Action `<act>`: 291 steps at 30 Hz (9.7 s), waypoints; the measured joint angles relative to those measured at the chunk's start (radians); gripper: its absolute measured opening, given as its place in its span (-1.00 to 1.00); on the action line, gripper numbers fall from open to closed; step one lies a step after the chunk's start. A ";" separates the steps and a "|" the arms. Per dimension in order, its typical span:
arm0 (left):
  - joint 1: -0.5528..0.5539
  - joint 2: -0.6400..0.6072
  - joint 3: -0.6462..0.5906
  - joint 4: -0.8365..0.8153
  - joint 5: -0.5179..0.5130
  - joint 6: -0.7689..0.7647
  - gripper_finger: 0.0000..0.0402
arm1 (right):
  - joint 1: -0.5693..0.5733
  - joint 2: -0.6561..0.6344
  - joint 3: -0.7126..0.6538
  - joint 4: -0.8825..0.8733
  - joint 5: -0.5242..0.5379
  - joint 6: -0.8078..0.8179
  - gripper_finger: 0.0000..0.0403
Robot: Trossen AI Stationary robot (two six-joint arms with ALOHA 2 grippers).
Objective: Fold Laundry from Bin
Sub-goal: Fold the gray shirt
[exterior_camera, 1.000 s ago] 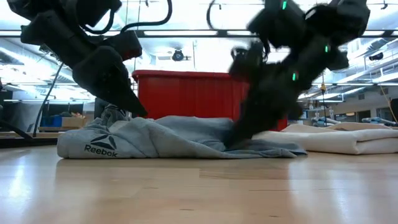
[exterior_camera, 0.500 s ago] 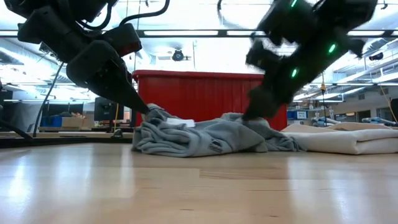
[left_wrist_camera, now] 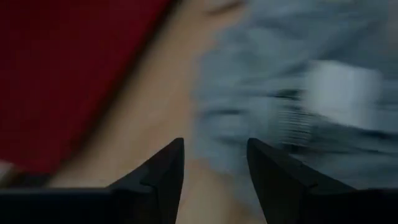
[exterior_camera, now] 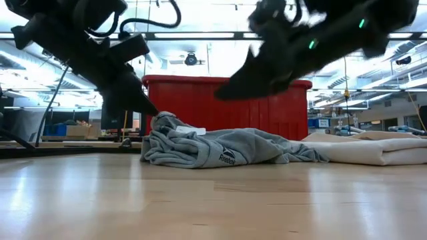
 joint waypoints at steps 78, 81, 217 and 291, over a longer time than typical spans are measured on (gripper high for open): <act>-0.292 0.449 0.567 -0.161 0.473 0.745 0.38 | 0.342 -0.123 0.128 -0.856 -0.192 0.259 0.14; -0.292 0.477 0.568 -0.162 0.469 0.836 0.53 | 0.343 -0.123 0.128 -0.857 -0.203 0.268 0.32; 0.019 0.247 0.296 -0.069 0.732 -0.090 -0.61 | -0.089 -0.202 0.116 -0.350 -0.256 -0.122 -0.02; -0.048 0.245 0.394 -0.163 0.518 0.070 -0.18 | 0.099 -0.268 -0.044 -0.950 0.425 0.450 0.10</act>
